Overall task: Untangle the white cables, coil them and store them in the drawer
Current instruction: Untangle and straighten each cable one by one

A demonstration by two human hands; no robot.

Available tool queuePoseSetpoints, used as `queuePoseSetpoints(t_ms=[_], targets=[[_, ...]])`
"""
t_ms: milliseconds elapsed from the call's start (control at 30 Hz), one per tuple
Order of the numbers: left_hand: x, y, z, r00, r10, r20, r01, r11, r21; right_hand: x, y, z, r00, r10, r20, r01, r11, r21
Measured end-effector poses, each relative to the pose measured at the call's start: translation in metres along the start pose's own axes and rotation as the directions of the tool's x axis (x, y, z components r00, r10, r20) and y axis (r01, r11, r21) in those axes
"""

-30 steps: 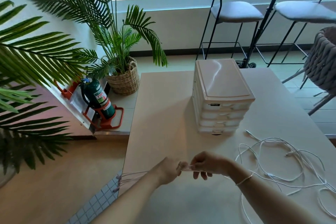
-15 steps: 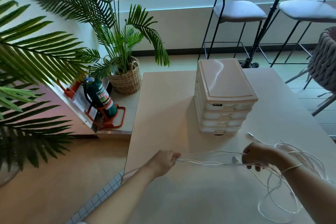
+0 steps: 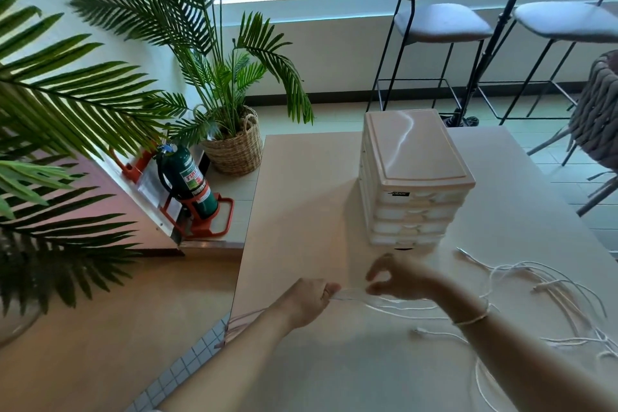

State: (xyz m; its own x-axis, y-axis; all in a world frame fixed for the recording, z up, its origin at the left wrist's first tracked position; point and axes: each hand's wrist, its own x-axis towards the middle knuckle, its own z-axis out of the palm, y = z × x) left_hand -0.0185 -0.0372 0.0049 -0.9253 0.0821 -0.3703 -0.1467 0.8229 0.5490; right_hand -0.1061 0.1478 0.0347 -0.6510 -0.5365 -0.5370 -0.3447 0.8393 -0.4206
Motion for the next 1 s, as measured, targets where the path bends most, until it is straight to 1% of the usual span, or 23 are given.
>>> queuePoseSetpoints(t_ms=[33, 67, 133, 233, 333, 433, 600, 733, 867, 933, 1000], targets=[[-0.001, 0.003, -0.001, 1.000, 0.023, -0.001, -0.023, 1.000, 0.016, 0.001, -0.011, 0.007, 0.998, -0.057, 0.015, 0.054, 0.989, 0.137], [-0.002, 0.004, -0.001, 0.999, 0.051, -0.004, -0.051, 0.998, 0.028, 0.001, -0.023, 0.014, 0.994, -0.088, 0.067, 0.070, 0.968, 0.243], [-0.004, 0.007, -0.004, 0.994, 0.105, -0.005, -0.105, 0.994, 0.028, 0.010, -0.031, 0.031, 0.987, -0.069, 0.145, 0.006, 0.917, 0.398], [-0.007, 0.008, -0.005, 0.995, 0.103, 0.004, -0.103, 0.995, 0.001, 0.013, -0.033, 0.039, 0.983, -0.090, 0.159, 0.000, 0.868, 0.496], [-0.008, 0.005, 0.000, 0.996, 0.086, 0.024, -0.086, 0.996, -0.010, 0.010, -0.031, 0.037, 0.973, -0.106, 0.205, -0.018, 0.851, 0.524], [-0.009, 0.003, 0.002, 0.996, 0.085, 0.034, -0.084, 0.996, -0.019, 0.009, -0.029, 0.034, 0.973, -0.121, 0.197, 0.001, 0.853, 0.522], [-0.006, 0.001, 0.003, 0.998, 0.069, 0.012, -0.069, 0.998, -0.012, 0.010, -0.034, 0.034, 0.983, -0.058, 0.176, -0.018, 0.916, 0.400], [-0.004, 0.001, 0.005, 0.998, 0.059, -0.004, -0.059, 0.998, 0.004, 0.005, -0.036, 0.030, 0.979, -0.032, 0.200, -0.042, 0.935, 0.353], [-0.004, 0.001, 0.003, 0.999, 0.029, -0.037, -0.029, 1.000, -0.004, 0.001, -0.033, 0.032, 0.972, -0.043, 0.230, -0.070, 0.883, 0.464], [-0.005, -0.001, 0.003, 0.999, 0.018, -0.039, -0.019, 1.000, -0.010, 0.000, -0.031, 0.033, 0.959, -0.075, 0.275, -0.090, 0.836, 0.542], [-0.004, -0.002, 0.004, 0.999, 0.009, -0.044, -0.009, 1.000, -0.012, -0.001, -0.029, 0.033, 0.939, -0.080, 0.334, -0.138, 0.803, 0.580]])
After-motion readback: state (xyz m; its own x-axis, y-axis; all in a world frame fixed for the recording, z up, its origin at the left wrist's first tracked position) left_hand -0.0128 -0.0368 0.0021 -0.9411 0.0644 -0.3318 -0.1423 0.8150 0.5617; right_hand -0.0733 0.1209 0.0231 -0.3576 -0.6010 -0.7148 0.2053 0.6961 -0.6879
